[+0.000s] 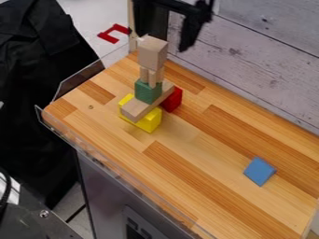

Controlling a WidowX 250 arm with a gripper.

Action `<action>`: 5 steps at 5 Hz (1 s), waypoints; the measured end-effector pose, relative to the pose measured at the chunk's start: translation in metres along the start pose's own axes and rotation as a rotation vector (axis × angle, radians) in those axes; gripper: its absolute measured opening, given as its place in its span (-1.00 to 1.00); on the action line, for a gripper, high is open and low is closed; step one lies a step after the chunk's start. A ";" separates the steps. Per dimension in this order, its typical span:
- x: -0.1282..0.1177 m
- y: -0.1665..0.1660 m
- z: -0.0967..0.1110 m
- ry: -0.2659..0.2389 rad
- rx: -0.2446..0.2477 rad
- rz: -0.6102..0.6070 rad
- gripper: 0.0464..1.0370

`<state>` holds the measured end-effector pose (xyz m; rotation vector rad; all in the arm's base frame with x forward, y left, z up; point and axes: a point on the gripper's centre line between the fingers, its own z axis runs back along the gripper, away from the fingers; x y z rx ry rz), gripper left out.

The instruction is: Put the cube on top of the plus

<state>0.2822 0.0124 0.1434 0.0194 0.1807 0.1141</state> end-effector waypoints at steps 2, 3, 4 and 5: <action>-0.001 -0.065 -0.018 -0.042 -0.074 -0.115 0.92; 0.004 -0.087 -0.030 -0.068 -0.093 -0.153 0.92; 0.004 -0.090 -0.035 -0.074 -0.095 -0.147 0.92; 0.005 -0.088 -0.049 -0.049 -0.078 -0.121 0.92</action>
